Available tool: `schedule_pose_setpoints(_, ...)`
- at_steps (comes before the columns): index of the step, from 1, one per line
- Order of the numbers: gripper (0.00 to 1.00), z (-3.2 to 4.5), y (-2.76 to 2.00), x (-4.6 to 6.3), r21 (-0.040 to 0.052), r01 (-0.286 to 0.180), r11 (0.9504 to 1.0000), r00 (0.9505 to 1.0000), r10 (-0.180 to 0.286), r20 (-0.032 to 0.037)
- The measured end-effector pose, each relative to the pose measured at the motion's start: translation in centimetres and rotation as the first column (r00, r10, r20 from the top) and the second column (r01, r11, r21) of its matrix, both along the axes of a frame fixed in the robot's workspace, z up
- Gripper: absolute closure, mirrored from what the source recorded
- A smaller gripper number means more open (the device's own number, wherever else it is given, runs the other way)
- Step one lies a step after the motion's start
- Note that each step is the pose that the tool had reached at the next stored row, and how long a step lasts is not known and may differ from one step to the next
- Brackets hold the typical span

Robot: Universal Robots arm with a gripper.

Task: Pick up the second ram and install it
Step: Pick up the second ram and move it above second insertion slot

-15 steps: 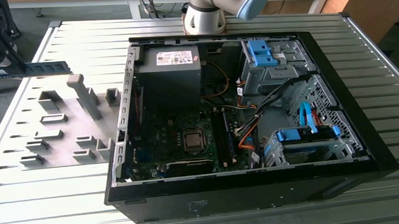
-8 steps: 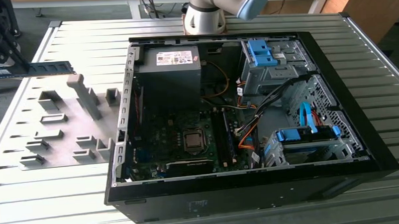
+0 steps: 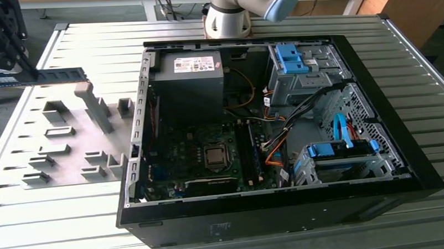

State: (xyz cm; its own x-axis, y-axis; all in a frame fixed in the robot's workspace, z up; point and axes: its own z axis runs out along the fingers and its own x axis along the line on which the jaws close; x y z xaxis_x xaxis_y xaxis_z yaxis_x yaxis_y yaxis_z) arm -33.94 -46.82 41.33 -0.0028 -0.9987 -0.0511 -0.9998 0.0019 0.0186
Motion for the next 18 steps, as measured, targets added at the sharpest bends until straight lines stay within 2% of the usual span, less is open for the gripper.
schedule_pose_setpoints(18, 0.86, 0.01, 0.0, 0.97, -0.0001, 0.0, 1.0, 1.0, 0.0, -0.0001)
